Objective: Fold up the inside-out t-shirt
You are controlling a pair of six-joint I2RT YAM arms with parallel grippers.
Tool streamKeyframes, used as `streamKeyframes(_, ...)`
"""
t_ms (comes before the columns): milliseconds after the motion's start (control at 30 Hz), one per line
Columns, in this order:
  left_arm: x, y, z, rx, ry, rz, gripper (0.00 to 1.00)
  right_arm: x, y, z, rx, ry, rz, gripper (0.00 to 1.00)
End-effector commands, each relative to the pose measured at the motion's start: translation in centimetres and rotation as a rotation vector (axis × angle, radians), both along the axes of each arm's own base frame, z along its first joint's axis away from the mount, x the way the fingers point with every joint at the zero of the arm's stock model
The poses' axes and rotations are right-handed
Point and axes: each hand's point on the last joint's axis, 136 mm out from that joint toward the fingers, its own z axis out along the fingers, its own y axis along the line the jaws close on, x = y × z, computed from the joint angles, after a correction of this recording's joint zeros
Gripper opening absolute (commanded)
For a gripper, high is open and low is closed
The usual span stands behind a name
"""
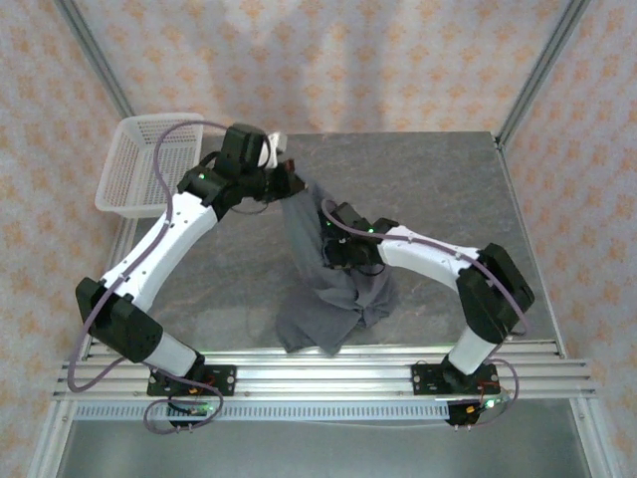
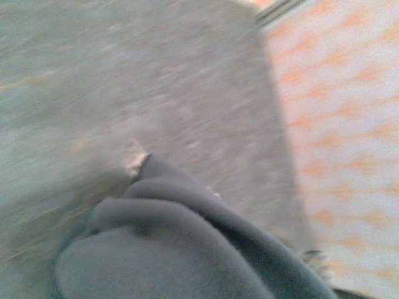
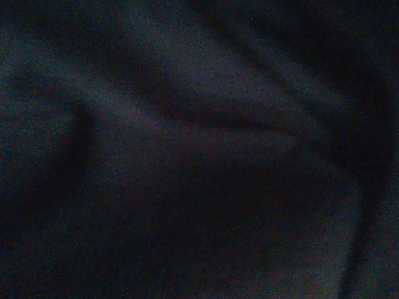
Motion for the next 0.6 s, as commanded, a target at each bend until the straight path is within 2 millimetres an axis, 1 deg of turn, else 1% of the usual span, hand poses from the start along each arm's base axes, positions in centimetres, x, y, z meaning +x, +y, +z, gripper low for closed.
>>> streamKeyframes(0,-2.8,-4.2,15.6,-0.267,-0.269,-0.115,0.00,3.1,1.9,1.0,0.093,-0.085,-0.119,0.15)
streamKeyframes(33,-3.5,-5.2,18.0,-0.291,-0.309,-0.138,0.00,3.2,2.5,0.8,0.102,-0.082,-0.112,0.15)
streamKeyframes(100,-5.2,-7.6,22.1,-0.341,-0.355,-0.209,0.00,3.3,3.8,0.4,0.105,-0.073,-0.078,0.15)
streamKeyframes(133,-5.7,-8.8,23.0,-0.362,-0.358,-0.244,0.00,3.3,4.2,0.2,0.108,-0.064,-0.064,0.15)
streamKeyframes(200,-6.5,-11.5,24.1,-0.416,-0.341,-0.313,0.00,3.2,5.1,0.1,0.116,-0.037,-0.029,0.16)
streamKeyframes(233,-6.5,-12.9,23.9,-0.438,-0.324,-0.341,0.00,3.2,5.5,0.3,0.125,-0.032,-0.018,0.17)
streamKeyframes(300,-7.1,-15.2,24.0,-0.485,-0.305,-0.388,0.00,3.2,6.3,1.5,0.154,-0.028,0.003,0.19)
streamKeyframes(367,-7.5,-16.4,23.5,-0.487,-0.307,-0.408,0.00,3.4,6.9,3.7,0.192,-0.042,0.011,0.19)
streamKeyframes(467,-7.6,-16.8,22.6,-0.446,-0.306,-0.405,0.00,3.7,7.7,8.4,0.284,-0.098,0.018,0.21)
streamKeyframes(500,-7.6,-16.8,22.2,-0.433,-0.302,-0.404,0.00,3.9,7.9,9.7,0.305,-0.113,0.023,0.21)
streamKeyframes(567,-7.6,-16.6,21.5,-0.399,-0.302,-0.400,0.00,4.3,8.3,11.6,0.328,-0.121,0.031,0.22)
